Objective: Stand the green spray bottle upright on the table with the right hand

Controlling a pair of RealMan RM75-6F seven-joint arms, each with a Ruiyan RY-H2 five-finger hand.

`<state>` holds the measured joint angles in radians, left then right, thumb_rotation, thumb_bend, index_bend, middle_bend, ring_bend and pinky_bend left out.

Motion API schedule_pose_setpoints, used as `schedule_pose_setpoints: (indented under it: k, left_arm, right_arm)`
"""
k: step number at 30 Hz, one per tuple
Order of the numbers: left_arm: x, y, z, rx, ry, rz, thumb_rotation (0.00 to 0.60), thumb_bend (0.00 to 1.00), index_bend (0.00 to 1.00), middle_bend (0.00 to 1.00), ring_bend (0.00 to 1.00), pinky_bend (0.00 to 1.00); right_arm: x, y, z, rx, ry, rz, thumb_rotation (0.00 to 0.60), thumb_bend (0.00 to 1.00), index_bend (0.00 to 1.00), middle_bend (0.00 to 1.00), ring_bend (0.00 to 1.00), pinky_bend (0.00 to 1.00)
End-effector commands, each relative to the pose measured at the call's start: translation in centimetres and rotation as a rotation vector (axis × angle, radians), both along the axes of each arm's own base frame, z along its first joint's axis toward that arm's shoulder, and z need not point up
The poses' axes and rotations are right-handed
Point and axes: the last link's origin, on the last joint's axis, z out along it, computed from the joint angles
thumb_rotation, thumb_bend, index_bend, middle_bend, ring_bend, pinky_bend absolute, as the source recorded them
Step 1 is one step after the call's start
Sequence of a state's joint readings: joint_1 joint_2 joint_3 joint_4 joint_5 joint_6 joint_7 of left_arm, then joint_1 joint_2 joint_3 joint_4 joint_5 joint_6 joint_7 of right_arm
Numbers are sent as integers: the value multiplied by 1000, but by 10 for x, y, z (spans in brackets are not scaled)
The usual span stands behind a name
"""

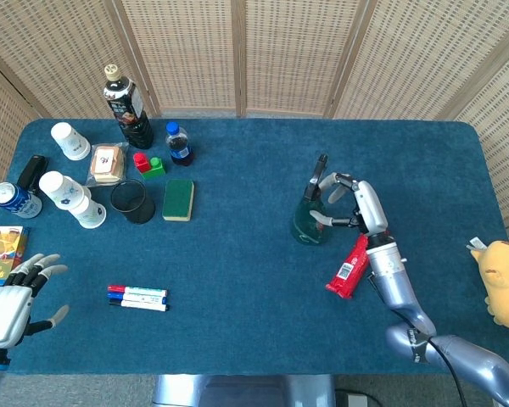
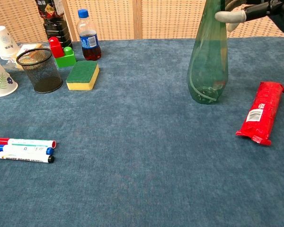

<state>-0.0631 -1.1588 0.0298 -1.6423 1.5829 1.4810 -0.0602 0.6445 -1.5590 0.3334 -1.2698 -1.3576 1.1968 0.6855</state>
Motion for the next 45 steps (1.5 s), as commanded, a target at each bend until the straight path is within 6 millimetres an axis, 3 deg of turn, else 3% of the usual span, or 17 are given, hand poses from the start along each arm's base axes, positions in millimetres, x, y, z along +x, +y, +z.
schedule_pose_setpoints:
  k: [1, 45]
  left_arm:
    - [0, 0, 0, 0, -1, 0, 600, 303, 249, 196, 139, 153]
    - [3, 1, -1, -3, -3, -16, 600, 304, 249, 196, 139, 149]
  right_arm:
    - [0, 0, 1, 3, -3, 2, 600, 200, 478, 475, 373, 521]
    - [-5, 10, 8, 9, 38, 16, 600, 230, 425, 448, 349, 484]
